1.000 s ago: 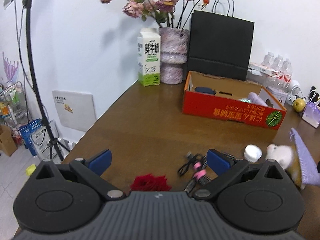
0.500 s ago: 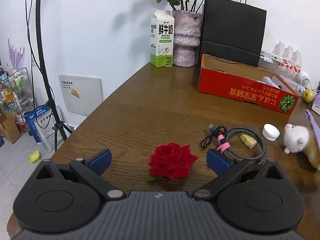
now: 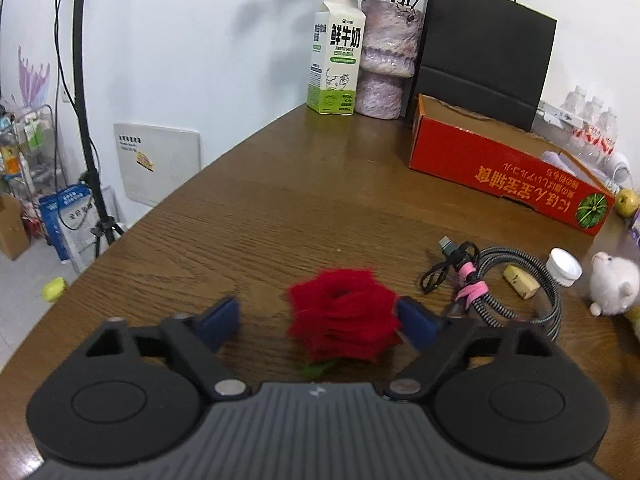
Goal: Organize objects
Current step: 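Close the left gripper on the red rose while the right gripper approaches the lilac pouch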
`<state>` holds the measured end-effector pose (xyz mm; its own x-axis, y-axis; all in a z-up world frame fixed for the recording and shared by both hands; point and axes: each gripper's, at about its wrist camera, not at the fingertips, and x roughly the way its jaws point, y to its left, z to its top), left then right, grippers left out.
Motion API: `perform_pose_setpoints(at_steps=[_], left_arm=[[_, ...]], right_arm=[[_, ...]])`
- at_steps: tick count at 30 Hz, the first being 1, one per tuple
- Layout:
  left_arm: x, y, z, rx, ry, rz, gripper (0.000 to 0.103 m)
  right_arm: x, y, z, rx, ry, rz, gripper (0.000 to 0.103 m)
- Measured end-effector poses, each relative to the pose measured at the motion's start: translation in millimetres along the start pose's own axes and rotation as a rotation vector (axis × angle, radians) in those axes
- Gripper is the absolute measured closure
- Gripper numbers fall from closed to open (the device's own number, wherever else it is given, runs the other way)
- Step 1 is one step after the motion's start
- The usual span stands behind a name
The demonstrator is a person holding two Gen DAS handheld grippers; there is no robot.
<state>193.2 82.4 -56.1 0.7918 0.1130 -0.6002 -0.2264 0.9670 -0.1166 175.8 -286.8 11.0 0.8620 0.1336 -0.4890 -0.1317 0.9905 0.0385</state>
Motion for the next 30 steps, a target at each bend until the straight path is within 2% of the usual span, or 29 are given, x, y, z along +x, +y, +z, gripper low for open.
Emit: perform_pose_setpoints(at_steps=[2,5,16,22,30], left_arm=[[1,-1,1,0.005,-0.006,-0.012,0.051],[-2,-2,-1,0.015,-0.025,-0.017,0.059],[-11,-14,2,0.033,-0.067,-0.003,0.062],[-13,-36,4,0.054,-0.077,-0.021,0.062],[-13,-77,10,0.073,-0.132,-0.068,0.062]], right_arm=[[3,-2,0,0.007,-0.001,0.0,0.0],[8,-6,1,0.023,-0.001,0.005,0.0],[24,-11,4,0.053,-0.004,0.041,0.0],[32,-17,7,0.081,-0.009,0.041,0.0],[38,-20,2,0.111,-0.032,0.04,0.0]])
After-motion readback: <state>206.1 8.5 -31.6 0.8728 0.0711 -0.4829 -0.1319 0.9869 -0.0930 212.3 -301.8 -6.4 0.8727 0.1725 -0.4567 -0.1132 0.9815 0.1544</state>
